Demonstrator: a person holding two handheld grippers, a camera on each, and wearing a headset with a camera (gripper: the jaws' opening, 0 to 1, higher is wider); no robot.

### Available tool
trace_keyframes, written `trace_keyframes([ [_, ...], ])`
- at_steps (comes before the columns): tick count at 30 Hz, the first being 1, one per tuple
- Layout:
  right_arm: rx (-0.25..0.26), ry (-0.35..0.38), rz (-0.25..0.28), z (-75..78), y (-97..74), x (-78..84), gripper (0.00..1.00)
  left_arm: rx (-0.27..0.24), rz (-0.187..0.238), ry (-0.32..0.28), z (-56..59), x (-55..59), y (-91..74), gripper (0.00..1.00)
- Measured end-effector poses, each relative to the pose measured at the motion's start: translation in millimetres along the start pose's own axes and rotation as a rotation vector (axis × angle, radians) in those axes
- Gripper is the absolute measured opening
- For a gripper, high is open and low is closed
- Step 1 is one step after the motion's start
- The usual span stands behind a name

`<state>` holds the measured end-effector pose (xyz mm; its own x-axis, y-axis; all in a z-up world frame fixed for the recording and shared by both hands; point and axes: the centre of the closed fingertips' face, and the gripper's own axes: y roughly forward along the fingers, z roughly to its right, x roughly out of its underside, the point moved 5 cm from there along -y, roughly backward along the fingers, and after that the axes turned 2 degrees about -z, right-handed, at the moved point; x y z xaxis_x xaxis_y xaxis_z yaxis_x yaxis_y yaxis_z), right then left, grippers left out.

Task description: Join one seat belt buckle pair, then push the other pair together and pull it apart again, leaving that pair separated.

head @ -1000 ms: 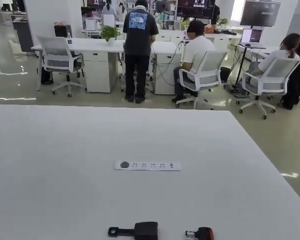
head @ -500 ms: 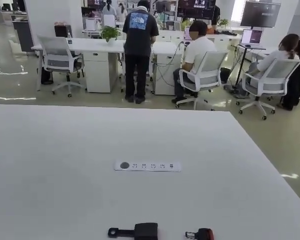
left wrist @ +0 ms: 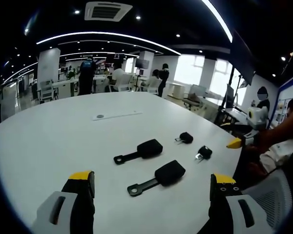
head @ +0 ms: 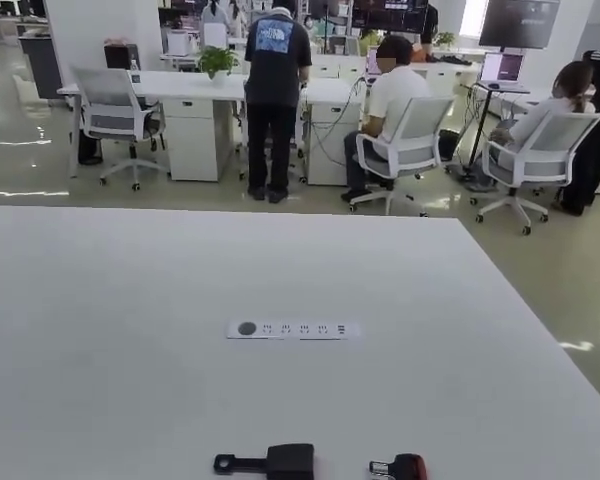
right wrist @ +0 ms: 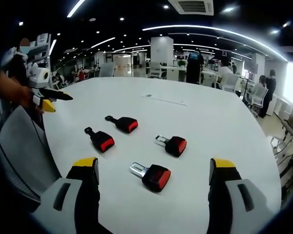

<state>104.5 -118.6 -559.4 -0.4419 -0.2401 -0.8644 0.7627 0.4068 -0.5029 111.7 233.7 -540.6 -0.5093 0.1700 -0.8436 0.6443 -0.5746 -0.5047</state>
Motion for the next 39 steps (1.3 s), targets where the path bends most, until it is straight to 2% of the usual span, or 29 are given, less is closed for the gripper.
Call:
trace_keyframes([
  [7,-0.012,0.001,-0.009,-0.2,5.5,-2.0,0.93,0.01,-0.01,-0.002,1.9,-0.7,7.6,1.0],
  [11,-0.022,-0.003,-0.014,1.8,12.0,-0.2,0.93,0.014,-0.013,-0.007,-4.3,3.9,13.9,1.0],
  [13,-0.025,-0.001,-0.018,2.8,15.8,1.7,0.93,0.016,-0.016,-0.013,-5.0,2.2,16.0,1.0],
  [17,-0.042,-0.005,-0.021,-1.2,19.9,1.3,0.93,0.027,-0.034,-0.011,-3.6,6.6,22.9,1.0],
  [19,-0.049,-0.011,-0.026,-2.3,22.1,1.9,0.93,0.029,-0.036,-0.013,-1.7,3.0,24.3,1.0],
  [25,-0.064,-0.014,-0.04,-1.1,29.7,6.2,0.92,0.045,-0.051,-0.016,2.0,4.7,35.5,1.0],
  [29,-0.074,-0.017,-0.05,0.0,33.4,7.1,0.92,0.053,-0.061,-0.015,1.3,10.1,41.3,1.0],
  [39,-0.111,-0.028,-0.071,-2.9,44.3,7.3,0.91,0.071,-0.089,-0.012,5.3,9.4,53.2,1.0],
])
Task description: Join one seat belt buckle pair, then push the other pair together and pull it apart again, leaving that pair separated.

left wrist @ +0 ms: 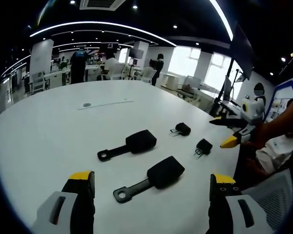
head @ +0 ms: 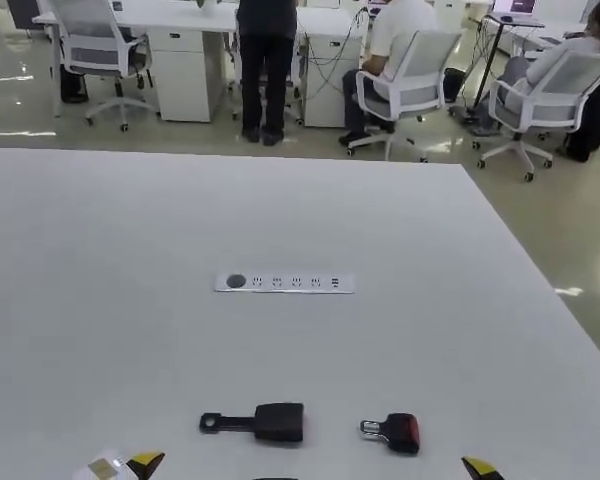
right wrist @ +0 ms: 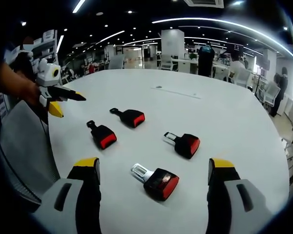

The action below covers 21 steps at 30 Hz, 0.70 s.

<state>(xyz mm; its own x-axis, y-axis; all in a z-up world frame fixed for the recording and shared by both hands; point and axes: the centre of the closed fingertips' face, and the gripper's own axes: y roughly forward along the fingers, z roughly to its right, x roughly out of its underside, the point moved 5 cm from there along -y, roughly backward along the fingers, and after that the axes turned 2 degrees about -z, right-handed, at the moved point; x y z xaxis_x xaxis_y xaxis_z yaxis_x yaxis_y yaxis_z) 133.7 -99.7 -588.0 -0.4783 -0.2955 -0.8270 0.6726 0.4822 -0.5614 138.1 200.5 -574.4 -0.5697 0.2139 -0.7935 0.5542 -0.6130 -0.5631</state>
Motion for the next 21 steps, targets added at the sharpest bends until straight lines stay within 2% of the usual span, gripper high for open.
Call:
trace_keyframes([
  [6,-0.038,-0.009,-0.018,-2.5,7.4,1.0,0.9,0.019,-0.018,0.003,2.8,0.2,10.1,0.99],
  [14,-0.059,-0.023,-0.034,0.2,15.8,1.4,0.9,0.038,-0.034,0.013,0.4,0.6,19.6,0.97],
  [21,-0.121,-0.053,-0.064,-3.4,25.1,0.3,0.9,0.056,-0.042,0.05,-0.4,1.4,30.0,0.95],
])
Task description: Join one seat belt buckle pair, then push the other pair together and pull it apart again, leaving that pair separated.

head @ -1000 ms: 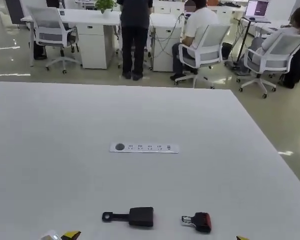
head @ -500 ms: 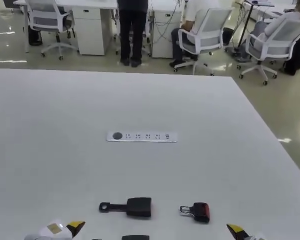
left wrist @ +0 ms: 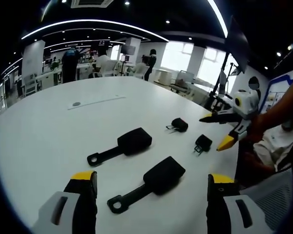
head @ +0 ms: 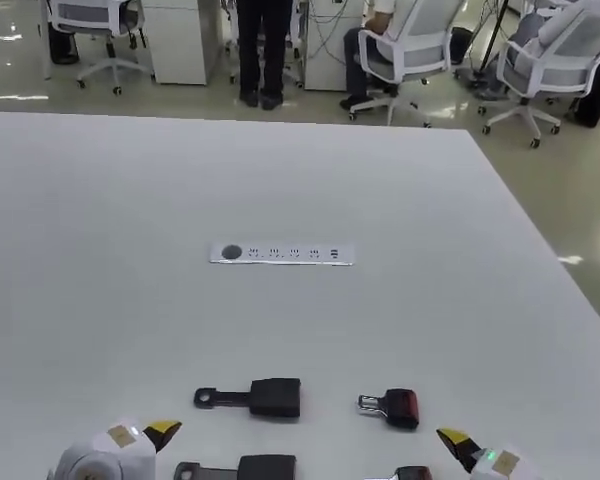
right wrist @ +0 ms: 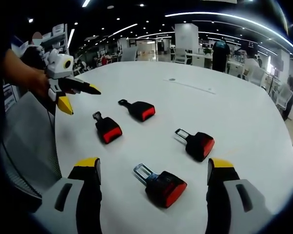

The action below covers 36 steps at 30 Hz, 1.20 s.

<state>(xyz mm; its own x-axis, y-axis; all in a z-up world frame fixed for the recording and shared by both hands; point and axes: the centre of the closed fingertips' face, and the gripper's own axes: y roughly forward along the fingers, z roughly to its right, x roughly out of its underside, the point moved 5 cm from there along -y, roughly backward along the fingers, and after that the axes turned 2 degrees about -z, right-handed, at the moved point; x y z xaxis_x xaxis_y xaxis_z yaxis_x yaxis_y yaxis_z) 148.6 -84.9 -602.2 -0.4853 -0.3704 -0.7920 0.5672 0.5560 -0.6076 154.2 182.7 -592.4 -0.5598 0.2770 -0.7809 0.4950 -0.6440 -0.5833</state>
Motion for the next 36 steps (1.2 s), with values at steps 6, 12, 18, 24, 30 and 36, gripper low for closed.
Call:
trace_keyframes([
  [6,-0.059,-0.019,-0.032,-1.4,6.2,2.4,0.86,0.027,-0.023,0.038,-1.4,2.4,7.5,0.9],
  [12,-0.108,-0.038,-0.05,3.8,11.3,3.7,0.85,0.058,-0.028,0.05,-1.7,-3.3,14.0,0.88],
  [18,-0.172,-0.06,-0.082,4.0,14.8,7.8,0.84,0.1,-0.089,0.124,-2.1,2.1,23.0,0.84],
  [24,-0.242,-0.114,-0.139,6.0,19.0,19.6,0.8,0.176,-0.146,0.229,5.0,4.9,30.0,0.74],
  [30,-0.302,-0.135,-0.157,13.4,21.9,25.7,0.77,0.223,-0.186,0.311,7.7,1.2,40.6,0.74],
  [36,-0.346,-0.171,-0.188,20.3,24.0,30.6,0.77,0.271,-0.227,0.381,9.1,-1.3,53.0,0.72],
])
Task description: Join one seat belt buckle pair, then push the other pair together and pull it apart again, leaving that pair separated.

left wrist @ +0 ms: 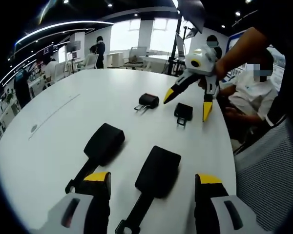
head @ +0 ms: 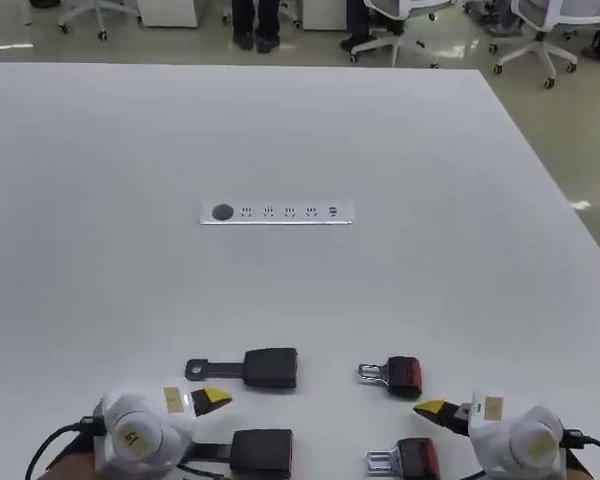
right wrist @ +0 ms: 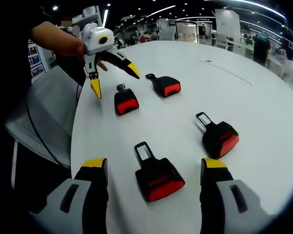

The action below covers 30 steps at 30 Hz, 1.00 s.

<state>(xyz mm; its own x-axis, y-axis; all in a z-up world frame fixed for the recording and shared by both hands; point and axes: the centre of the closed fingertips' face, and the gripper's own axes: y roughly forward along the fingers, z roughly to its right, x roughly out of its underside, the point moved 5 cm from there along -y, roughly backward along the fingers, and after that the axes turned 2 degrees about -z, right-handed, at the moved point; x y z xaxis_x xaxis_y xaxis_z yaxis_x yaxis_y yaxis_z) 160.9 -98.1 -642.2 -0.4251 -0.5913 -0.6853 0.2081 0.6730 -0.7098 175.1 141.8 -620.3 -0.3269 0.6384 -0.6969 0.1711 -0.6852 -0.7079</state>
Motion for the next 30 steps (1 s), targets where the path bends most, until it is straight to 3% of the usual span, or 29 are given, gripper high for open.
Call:
trace_keyframes([
  [7,-0.066,-0.006,-0.033,-1.3,0.7,3.1,0.72,0.052,-0.03,0.031,-0.9,-1.9,14.6,0.62],
  [9,-0.085,-0.05,-0.026,-3.2,2.0,0.2,0.72,0.07,-0.046,0.038,0.2,0.2,19.0,0.63],
  [14,-0.091,-0.031,-0.039,-1.6,2.3,5.6,0.66,0.106,-0.079,0.081,3.6,6.6,26.1,0.65],
  [16,-0.106,-0.069,-0.052,-2.2,2.6,9.1,0.63,0.104,-0.103,0.097,3.6,12.0,27.5,0.65],
  [17,-0.108,-0.068,-0.063,-2.6,2.1,11.8,0.61,0.119,-0.074,0.139,3.8,8.1,29.2,0.65],
  [20,-0.11,-0.081,-0.065,-3.2,1.4,12.7,0.59,0.116,-0.075,0.113,2.0,10.5,27.1,0.64],
  [26,-0.109,-0.119,-0.076,-0.4,0.7,16.5,0.52,0.11,-0.078,0.175,-2.6,14.8,26.1,0.58],
  [30,-0.102,-0.137,-0.091,-1.5,0.0,15.3,0.45,0.106,-0.08,0.194,-5.5,16.7,26.3,0.48],
])
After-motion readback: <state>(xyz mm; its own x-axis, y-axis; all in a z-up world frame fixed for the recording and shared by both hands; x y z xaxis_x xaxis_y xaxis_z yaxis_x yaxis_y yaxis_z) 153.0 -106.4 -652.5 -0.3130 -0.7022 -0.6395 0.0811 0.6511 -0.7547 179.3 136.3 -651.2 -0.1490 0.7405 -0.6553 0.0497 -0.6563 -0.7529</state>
